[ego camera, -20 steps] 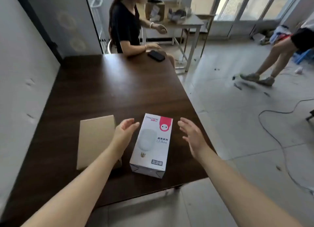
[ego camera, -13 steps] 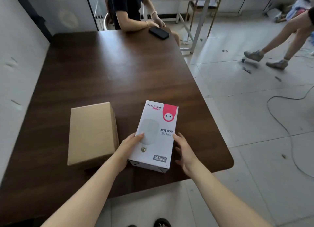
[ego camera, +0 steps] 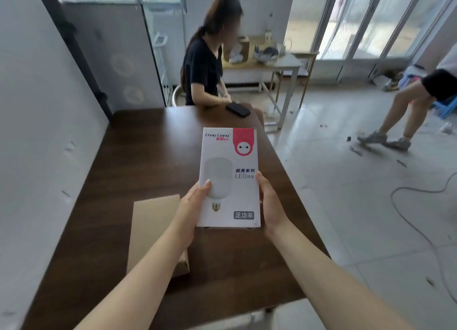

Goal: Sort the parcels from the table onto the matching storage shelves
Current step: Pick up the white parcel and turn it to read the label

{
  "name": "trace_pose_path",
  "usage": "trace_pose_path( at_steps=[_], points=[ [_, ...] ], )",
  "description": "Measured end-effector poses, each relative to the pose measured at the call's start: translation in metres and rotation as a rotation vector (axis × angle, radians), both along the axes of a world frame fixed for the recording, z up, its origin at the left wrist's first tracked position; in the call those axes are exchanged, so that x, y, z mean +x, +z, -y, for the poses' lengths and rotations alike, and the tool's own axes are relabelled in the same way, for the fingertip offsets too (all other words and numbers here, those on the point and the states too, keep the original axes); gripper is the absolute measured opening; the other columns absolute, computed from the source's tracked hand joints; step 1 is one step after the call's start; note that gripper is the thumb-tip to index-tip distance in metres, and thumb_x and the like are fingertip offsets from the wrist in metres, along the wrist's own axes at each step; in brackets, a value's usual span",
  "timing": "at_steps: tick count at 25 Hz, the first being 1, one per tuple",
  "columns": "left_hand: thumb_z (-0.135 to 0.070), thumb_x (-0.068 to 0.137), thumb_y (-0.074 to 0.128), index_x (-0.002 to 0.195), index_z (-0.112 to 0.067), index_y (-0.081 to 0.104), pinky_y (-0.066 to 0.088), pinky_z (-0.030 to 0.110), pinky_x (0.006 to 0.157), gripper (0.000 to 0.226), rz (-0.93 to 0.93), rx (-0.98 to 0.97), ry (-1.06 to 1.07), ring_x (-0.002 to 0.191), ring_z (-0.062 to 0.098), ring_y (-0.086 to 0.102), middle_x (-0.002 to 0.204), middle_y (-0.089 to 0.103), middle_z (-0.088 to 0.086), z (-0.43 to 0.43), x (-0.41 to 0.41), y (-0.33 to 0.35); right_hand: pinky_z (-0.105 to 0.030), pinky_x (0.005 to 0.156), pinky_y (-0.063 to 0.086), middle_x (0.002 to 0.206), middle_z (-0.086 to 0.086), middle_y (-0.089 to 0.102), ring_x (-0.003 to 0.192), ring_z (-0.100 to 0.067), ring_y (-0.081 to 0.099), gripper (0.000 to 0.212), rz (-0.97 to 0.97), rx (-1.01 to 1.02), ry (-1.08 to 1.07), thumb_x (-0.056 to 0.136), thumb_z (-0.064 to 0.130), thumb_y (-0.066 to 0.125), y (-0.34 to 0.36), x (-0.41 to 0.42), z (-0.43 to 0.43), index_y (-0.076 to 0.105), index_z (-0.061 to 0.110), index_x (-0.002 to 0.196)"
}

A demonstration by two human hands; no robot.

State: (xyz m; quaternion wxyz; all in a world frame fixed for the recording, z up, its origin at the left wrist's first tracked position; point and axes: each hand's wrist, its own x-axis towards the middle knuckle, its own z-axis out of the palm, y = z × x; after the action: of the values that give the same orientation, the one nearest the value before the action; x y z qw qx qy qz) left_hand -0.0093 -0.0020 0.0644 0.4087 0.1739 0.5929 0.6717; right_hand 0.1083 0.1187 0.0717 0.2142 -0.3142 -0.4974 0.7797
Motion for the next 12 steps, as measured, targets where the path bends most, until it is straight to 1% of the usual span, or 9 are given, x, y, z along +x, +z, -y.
trace_pose_path(
  at_steps=[2,4,5,6,8,9,10,11,12],
  points=[
    [-0.036,0.089,0.053,0.116,-0.022,0.063,0.058,0.038,0.072,0.033,-0.08,0.081,0.052,0.092,0.032,0.069,0.106,0.072,0.013,0.004,-0.005,0.053,-0.041,0.091,0.054,0.115,-0.004,0.073,0.108,-0.027,0.067,0.038,-0.088,0.082,0.001,0.099,0.04,0.035,0.055,-0.006,0.004,0.064,0.025,0.119],
    [-0.036,0.088,0.055,0.115,-0.024,0.062,0.059,0.039,0.068,0.03,-0.142,0.154,0.069,0.088,0.034,0.069,0.103,0.072,0.015,0.01,-0.008,0.099,-0.039,0.085,0.056,0.101,0.003,0.077,0.093,-0.019,0.073,0.035,-0.176,0.137,0.01,0.1,0.038,0.036,0.103,-0.011,0.01,0.072,0.038,0.099],
    [-0.035,0.088,0.056,0.115,-0.024,0.061,0.059,0.039,0.067,0.029,-0.175,0.201,0.07,0.086,0.033,0.07,0.101,0.072,0.016,0.015,-0.009,0.124,-0.039,0.081,0.056,0.096,0.002,0.077,0.084,-0.017,0.074,0.036,-0.211,0.144,0.009,0.099,0.039,0.038,0.126,-0.013,0.012,0.073,0.036,0.093],
    [-0.033,0.088,0.056,0.115,-0.023,0.061,0.06,0.037,0.064,0.029,-0.211,0.247,0.077,0.081,0.03,0.071,0.098,0.072,0.014,0.021,-0.008,0.146,-0.041,0.081,0.056,0.093,-0.002,0.077,0.081,-0.02,0.074,0.035,-0.226,0.152,0.002,0.096,0.043,0.041,0.147,-0.014,0.016,0.074,0.032,0.092],
    [-0.03,0.089,0.055,0.115,-0.02,0.06,0.058,0.031,0.058,0.028,-0.304,0.339,0.084,0.075,0.023,0.071,0.09,0.074,0.007,0.034,-0.005,0.186,-0.052,0.089,0.054,0.095,-0.012,0.076,0.091,-0.034,0.072,0.047,-0.252,0.215,-0.016,0.083,0.063,0.051,0.183,-0.016,0.024,0.075,0.024,0.094],
    [-0.029,0.089,0.054,0.114,-0.02,0.06,0.057,0.028,0.056,0.027,-0.341,0.379,0.089,0.073,0.019,0.072,0.086,0.074,0.003,0.04,-0.002,0.203,-0.057,0.092,0.051,0.098,-0.015,0.076,0.097,-0.04,0.07,0.055,-0.261,0.267,-0.01,0.069,0.073,0.058,0.199,-0.016,0.028,0.077,0.026,0.092],
    [-0.028,0.088,0.054,0.114,-0.02,0.061,0.056,0.026,0.055,0.027,-0.376,0.417,0.089,0.072,0.017,0.072,0.084,0.075,0.001,0.046,0.001,0.219,-0.058,0.094,0.05,0.099,-0.013,0.076,0.099,-0.04,0.069,0.06,-0.284,0.301,0.003,0.058,0.078,0.062,0.215,-0.014,0.034,0.077,0.03,0.092],
    [-0.029,0.087,0.055,0.114,-0.02,0.061,0.055,0.025,0.056,0.03,-0.405,0.446,0.089,0.073,0.016,0.071,0.086,0.074,0.001,0.052,0.003,0.232,-0.058,0.096,0.049,0.098,-0.009,0.077,0.099,-0.037,0.069,0.06,-0.33,0.315,0.016,0.055,0.077,0.063,0.228,-0.014,0.038,0.077,0.032,0.093],
    [-0.031,0.085,0.055,0.116,-0.02,0.061,0.056,0.026,0.057,0.033,-0.435,0.469,0.086,0.074,0.017,0.071,0.091,0.073,0.005,0.056,0.006,0.243,-0.057,0.098,0.048,0.099,-0.005,0.077,0.101,-0.034,0.068,0.059,-0.382,0.324,0.012,0.057,0.073,0.063,0.238,-0.015,0.04,0.076,0.032,0.097]
  ],
)
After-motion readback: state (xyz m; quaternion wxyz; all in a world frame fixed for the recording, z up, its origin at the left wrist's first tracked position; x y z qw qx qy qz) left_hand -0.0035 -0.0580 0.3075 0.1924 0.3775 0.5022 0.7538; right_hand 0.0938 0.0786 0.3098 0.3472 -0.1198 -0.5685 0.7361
